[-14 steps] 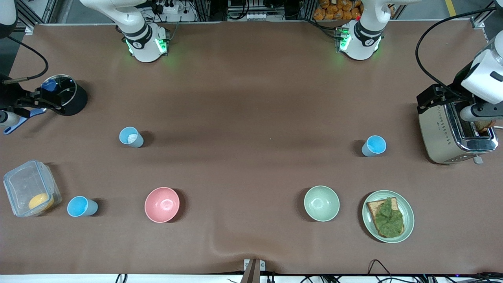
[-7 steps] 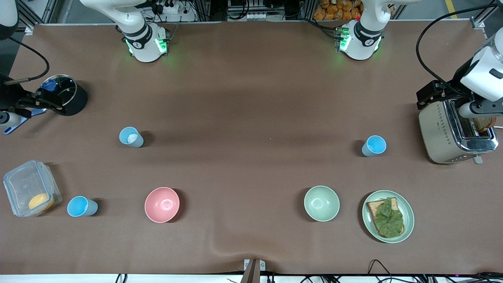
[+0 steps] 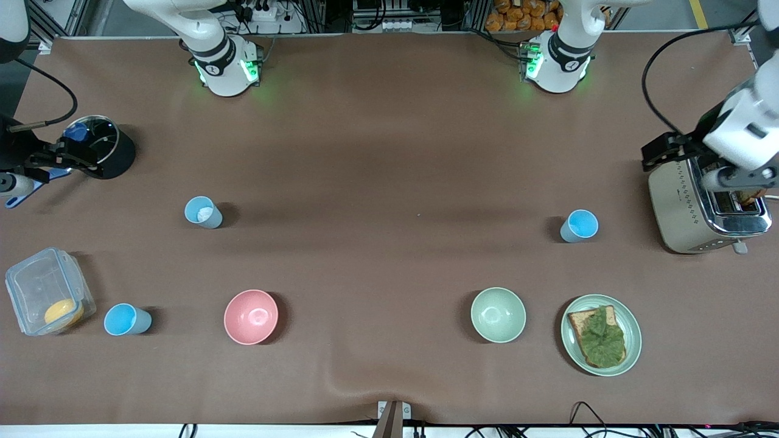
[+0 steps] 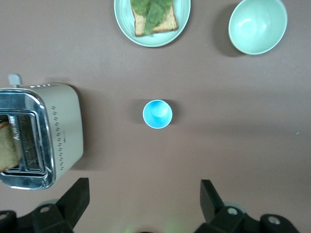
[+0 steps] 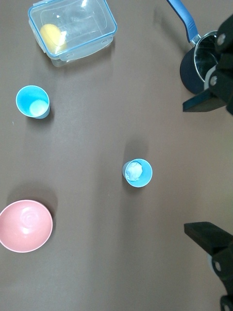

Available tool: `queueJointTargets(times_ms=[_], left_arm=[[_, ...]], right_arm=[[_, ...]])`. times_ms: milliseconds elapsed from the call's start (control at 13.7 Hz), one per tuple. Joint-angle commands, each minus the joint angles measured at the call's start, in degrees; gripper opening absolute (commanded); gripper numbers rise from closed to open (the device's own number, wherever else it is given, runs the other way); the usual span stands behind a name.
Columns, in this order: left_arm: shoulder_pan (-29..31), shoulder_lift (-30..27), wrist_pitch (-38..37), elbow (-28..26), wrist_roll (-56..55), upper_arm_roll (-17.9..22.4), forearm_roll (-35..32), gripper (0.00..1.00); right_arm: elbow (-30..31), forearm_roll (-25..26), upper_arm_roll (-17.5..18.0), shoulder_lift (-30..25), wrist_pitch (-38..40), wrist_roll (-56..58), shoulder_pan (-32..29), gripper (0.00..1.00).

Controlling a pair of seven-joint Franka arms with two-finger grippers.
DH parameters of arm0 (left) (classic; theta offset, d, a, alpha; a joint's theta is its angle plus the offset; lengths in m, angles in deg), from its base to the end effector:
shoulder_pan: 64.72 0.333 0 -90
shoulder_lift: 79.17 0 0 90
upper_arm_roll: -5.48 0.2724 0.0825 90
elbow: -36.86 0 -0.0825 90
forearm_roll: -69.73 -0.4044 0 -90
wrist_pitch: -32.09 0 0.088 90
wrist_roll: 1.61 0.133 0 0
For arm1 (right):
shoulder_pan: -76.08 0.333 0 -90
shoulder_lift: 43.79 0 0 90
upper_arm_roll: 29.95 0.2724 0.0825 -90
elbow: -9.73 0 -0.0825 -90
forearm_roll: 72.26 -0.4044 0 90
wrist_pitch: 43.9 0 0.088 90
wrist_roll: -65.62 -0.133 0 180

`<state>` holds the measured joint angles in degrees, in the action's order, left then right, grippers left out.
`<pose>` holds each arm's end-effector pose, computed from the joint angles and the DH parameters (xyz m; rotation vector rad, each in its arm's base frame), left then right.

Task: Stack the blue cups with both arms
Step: 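Move the left gripper down to the blue cup beside the toaster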

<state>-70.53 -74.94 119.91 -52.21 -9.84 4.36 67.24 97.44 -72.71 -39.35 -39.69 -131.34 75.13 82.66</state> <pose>0.5822 -0.0645 0.5170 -3.0841 -0.0343 0.1377 0.5855 -0.0252 0.5297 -3.1297 -0.1830 0.1181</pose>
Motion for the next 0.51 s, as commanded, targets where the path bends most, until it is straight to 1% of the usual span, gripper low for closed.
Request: queueJointTargets(times_ms=[0,146,293,439], left_arm=[[1.14,-1.58,8.03,-9.16,-0.21,-0.12,-0.77,1.0],[3.42,-2.82,16.91,-16.37,-0.83,-0.29,-0.85,1.0],[3.87,-3.0,21.06,-19.73,-0.83,-0.38,-0.85,1.0],[3.7,-1.25,24.13,-22.02,-0.91,-0.9,-0.07,1.0]], right_arm=[[1.86,0.18,0.17,-1.72,-0.71,0.07,0.01,1.0],[1.86,0.18,0.17,-1.64,-0.71,0.07,0.01,1.0],[1.86,0.18,0.17,-1.55,-0.71,0.07,0.01,1.0],[2.03,0.18,0.17,-1.55,-0.71,0.07,0.01,1.0]])
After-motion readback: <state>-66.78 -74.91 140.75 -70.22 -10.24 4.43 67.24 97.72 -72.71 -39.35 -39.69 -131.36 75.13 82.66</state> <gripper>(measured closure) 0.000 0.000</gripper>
